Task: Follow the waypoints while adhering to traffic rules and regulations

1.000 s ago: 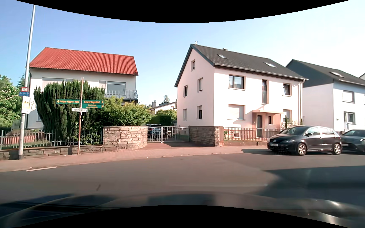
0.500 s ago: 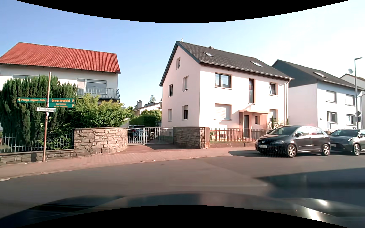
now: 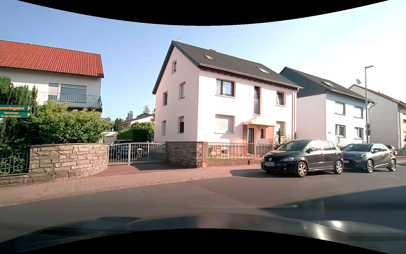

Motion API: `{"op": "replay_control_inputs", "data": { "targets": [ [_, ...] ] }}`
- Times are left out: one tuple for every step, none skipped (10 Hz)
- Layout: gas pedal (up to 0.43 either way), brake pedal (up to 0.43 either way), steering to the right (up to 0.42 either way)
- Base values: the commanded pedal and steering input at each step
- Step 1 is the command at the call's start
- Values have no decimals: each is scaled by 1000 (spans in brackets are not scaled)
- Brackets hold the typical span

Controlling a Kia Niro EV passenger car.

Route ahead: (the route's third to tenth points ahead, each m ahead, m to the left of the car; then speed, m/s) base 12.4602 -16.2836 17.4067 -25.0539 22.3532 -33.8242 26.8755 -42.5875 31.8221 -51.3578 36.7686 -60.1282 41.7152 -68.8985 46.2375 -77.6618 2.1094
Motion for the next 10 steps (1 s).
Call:
{"op": "replay_control_inputs", "data": {
  "targets": [
    [138, 0, 524],
    [169, 0, 537],
    [169, 0, 548],
    [189, 0, 560],
    [197, 0, 565],
    [209, 0, 566],
    [220, 0, 566],
    [220, 0, 566],
    [220, 0, 566],
    [228, 0, 566]
  ]
}}
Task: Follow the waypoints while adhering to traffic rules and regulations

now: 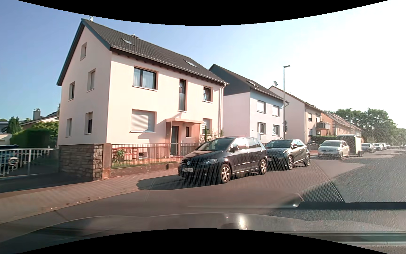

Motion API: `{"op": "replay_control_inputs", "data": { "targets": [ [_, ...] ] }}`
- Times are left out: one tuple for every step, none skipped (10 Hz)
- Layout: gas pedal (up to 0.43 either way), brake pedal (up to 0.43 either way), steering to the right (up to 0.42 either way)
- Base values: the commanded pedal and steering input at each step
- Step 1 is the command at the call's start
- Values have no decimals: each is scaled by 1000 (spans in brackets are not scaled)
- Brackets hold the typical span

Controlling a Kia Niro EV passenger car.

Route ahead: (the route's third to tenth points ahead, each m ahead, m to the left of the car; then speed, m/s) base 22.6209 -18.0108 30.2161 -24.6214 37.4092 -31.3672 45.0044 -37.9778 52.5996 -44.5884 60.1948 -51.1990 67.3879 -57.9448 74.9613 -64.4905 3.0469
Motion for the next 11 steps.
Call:
{"op": "replay_control_inputs", "data": {
  "targets": [
    [240, 0, 566],
    [240, 0, 566],
    [248, 0, 564],
    [248, 0, 557],
    [248, 0, 535],
    [260, 0, 513],
    [260, 0, 478],
    [268, 0, 442],
    [268, 0, 395],
    [268, 0, 362],
    [280, 0, 320]
  ]
}}
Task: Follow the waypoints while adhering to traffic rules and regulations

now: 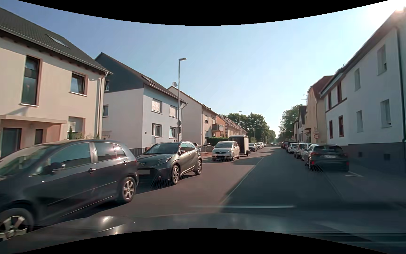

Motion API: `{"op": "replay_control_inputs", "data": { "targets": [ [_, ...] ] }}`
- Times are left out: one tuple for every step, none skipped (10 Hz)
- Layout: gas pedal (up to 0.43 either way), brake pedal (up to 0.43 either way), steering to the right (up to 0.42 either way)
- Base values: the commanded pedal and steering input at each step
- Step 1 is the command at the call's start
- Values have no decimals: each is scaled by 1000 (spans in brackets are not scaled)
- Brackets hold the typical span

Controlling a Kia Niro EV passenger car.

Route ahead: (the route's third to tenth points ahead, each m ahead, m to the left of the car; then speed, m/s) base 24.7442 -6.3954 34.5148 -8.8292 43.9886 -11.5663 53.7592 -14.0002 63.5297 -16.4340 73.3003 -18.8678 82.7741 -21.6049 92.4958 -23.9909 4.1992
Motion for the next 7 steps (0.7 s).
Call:
{"op": "replay_control_inputs", "data": {
  "targets": [
    [299, 0, 278],
    [299, 0, 247],
    [311, 0, 210],
    [311, 0, 173],
    [311, 0, 143],
    [311, 0, 127],
    [319, 0, 108]
  ]
}}
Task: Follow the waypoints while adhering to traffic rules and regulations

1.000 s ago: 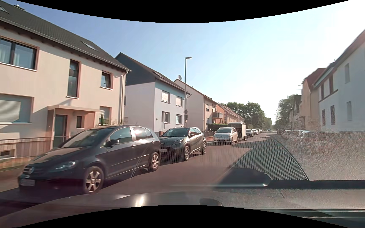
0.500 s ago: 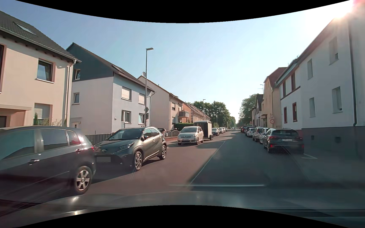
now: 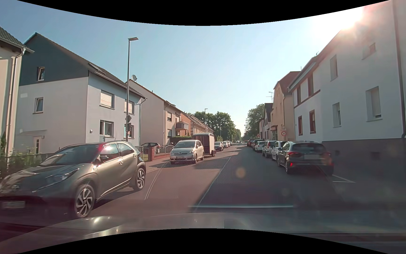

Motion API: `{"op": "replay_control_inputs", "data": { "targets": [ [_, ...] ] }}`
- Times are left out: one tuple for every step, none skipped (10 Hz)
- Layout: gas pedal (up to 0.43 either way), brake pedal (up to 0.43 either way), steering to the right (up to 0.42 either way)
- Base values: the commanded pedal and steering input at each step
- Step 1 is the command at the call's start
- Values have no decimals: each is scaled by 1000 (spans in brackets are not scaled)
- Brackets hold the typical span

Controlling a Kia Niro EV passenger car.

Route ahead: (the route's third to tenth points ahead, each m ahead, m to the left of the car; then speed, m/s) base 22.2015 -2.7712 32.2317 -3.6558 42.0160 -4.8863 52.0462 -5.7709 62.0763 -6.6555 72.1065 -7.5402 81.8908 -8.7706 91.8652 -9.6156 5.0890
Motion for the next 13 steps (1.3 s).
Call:
{"op": "replay_control_inputs", "data": {
  "targets": [
    [319, 0, 96],
    [319, 0, 87],
    [319, 0, 80],
    [319, 0, 72],
    [319, 0, 67],
    [311, 0, 62],
    [299, 0, 58],
    [299, 0, 55],
    [299, 0, 51],
    [299, 0, 49],
    [287, 0, 48],
    [287, 0, 43],
    [280, 0, 37]
  ]
}}
